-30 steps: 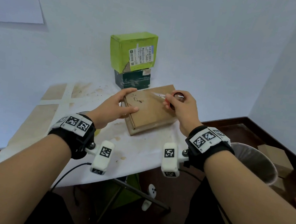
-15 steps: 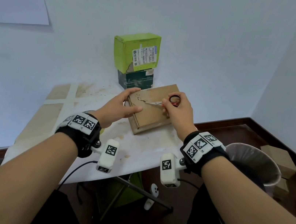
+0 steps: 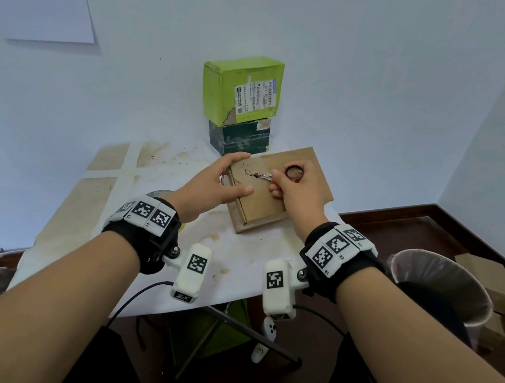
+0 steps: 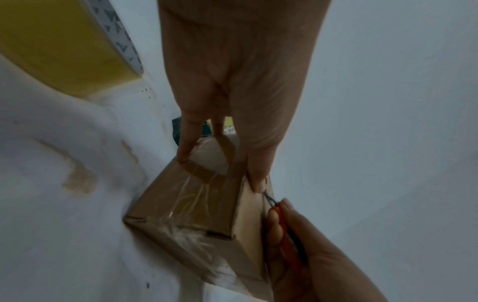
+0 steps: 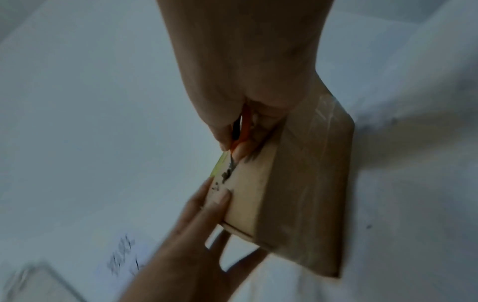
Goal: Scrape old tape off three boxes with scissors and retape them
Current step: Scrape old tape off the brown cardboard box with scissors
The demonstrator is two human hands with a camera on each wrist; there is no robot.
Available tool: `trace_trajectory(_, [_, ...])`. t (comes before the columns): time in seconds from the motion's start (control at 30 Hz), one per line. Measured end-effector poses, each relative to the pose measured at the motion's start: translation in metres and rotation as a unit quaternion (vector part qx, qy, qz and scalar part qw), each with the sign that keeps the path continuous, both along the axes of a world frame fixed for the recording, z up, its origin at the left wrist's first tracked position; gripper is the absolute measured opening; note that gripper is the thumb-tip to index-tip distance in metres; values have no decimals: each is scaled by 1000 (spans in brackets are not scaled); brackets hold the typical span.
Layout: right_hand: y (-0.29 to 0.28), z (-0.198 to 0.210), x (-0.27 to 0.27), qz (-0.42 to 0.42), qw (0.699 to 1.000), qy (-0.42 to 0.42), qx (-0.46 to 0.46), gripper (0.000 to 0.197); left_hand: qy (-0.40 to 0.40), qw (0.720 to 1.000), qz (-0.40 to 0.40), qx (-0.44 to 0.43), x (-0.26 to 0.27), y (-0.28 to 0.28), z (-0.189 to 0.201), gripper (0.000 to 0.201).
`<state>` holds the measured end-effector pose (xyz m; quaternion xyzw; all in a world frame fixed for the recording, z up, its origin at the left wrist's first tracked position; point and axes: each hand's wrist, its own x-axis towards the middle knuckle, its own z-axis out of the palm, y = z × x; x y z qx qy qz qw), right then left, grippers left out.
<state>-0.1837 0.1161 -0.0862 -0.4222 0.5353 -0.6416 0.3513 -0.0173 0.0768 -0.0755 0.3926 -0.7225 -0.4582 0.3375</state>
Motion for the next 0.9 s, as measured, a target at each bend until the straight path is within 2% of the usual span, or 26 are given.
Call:
trace_trajectory(0.1, [0, 5, -1, 14, 998, -63, 11, 17, 0, 1000, -1, 3, 0, -1, 0, 59])
trace_trajectory(0.3, [2, 4, 0, 38, 993, -115, -5, 16, 2, 1000, -3, 8, 1, -2, -1, 58])
trace_trajectory(0.9, [5, 2, -5, 62, 989, -137, -14, 14, -3, 1000, -6, 4, 2, -6, -3, 58])
